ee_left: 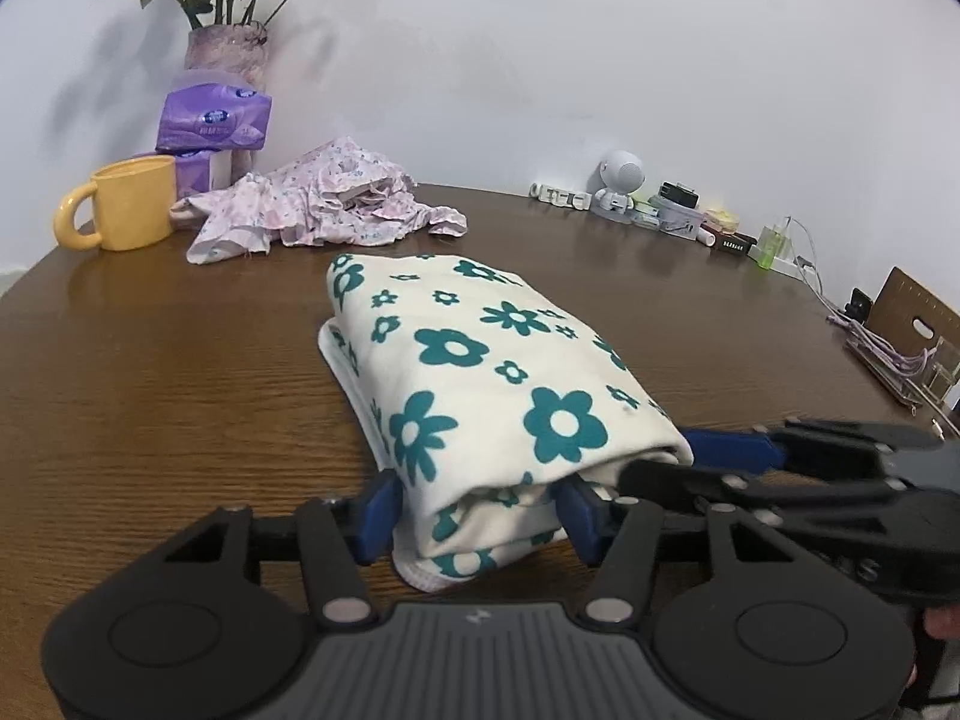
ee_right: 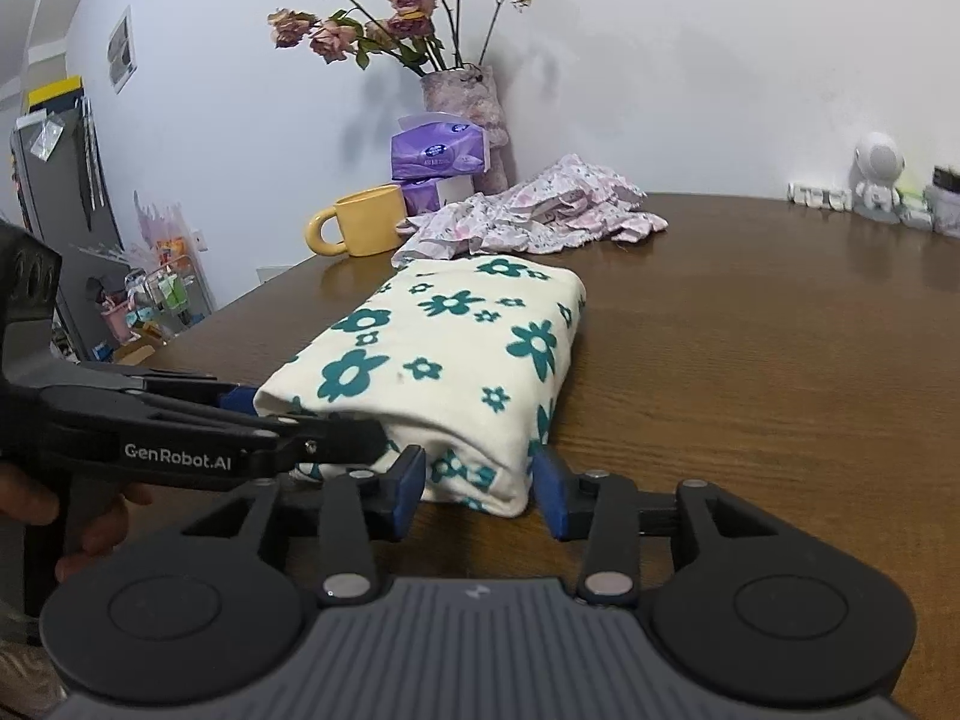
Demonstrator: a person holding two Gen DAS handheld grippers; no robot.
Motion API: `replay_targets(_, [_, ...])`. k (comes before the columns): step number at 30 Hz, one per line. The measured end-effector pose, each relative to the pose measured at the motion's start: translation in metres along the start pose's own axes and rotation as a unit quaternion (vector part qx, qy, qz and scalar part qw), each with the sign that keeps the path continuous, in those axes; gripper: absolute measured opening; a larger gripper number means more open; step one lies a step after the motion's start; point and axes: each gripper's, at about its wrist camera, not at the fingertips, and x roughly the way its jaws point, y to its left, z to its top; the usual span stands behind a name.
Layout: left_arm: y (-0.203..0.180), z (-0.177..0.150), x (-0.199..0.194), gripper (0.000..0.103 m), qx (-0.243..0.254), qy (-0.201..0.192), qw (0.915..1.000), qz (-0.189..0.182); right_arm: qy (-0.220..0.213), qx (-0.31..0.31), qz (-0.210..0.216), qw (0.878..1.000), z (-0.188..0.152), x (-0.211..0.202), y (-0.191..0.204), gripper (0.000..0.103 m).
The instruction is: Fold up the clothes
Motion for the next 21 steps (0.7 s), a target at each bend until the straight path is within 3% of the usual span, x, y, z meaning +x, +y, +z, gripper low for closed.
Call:
replay_targets(7, [0.002, 0.000, -0.011, 0.051, -0.002, -0.015, 0.9998, 0.016, 0.002, -0.007, -0.009, 1.000, 0.004, 0.012, 0.004, 0.034])
replay_targets(8, [0.002, 0.001, -0.009, 0.046, -0.002, -0.015, 0.9997, 0.020, 0.002, -0.004, -0.007, 1.000, 0.004, 0.011, 0.004, 0.035])
replay_targets(9, [0.004, 0.002, -0.007, 0.034, -0.003, -0.013, 0.9997, 0.020, 0.001, 0.001, -0.003, 1.000, 0.003, 0.008, 0.003, 0.036])
replay_targets(14, [0.003, -0.001, -0.007, 0.034, 0.009, -0.014, 0.9997, 0.019, -0.004, 0.008, -0.005, 1.000, -0.002, -0.008, -0.004, 0.035])
replay_targets(18, [0.004, -0.005, -0.016, 0.044, 0.005, -0.015, 0.9997, 0.021, 0.003, 0.027, 0.004, 1.000, -0.001, 0.000, -0.012, 0.014])
replay_targets(21, [0.003, -0.007, -0.020, 0.042, 0.009, -0.024, 0.9990, 0.038, 0.002, 0.029, 0.007, 1.000, -0.001, 0.004, -0.010, 0.014])
